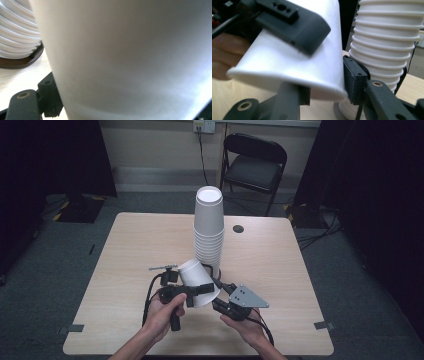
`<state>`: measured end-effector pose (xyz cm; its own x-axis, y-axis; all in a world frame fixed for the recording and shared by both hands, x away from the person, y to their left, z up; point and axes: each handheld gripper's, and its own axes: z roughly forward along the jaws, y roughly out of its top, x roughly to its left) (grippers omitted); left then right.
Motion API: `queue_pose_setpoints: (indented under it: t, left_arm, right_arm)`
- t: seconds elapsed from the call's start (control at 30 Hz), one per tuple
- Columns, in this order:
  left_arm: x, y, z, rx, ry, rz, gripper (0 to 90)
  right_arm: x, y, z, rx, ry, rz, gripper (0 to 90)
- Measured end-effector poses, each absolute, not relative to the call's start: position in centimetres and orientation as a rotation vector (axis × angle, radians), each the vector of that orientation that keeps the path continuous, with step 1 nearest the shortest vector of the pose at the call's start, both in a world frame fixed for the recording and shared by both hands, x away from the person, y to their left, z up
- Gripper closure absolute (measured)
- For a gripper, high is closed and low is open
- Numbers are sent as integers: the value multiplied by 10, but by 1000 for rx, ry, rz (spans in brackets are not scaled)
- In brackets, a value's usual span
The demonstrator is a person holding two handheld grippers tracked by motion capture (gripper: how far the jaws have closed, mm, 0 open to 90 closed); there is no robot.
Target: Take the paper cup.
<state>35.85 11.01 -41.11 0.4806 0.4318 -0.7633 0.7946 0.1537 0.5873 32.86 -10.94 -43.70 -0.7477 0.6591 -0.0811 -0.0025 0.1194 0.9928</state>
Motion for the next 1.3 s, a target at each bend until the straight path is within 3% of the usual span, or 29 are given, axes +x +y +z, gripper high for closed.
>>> queue_pose_setpoints:
  t: [0.3,0.5,0.9,1.3]
  left_arm:
    - [357,107,-417,1455,1141,-428,144]
    - [357,105,-418,1459,1119,-413,128]
    - [362,110,-419,1435,1105,-348,84]
    - [373,118,-424,1424,1102,-364,73]
  right_arm:
    - [335,-106,-440,662,1885,1691,687]
    - [335,-107,-441,643,1866,1649,799]
    - [335,-111,-441,657,1876,1653,852]
    - [329,-114,-440,710,1930,1598,868]
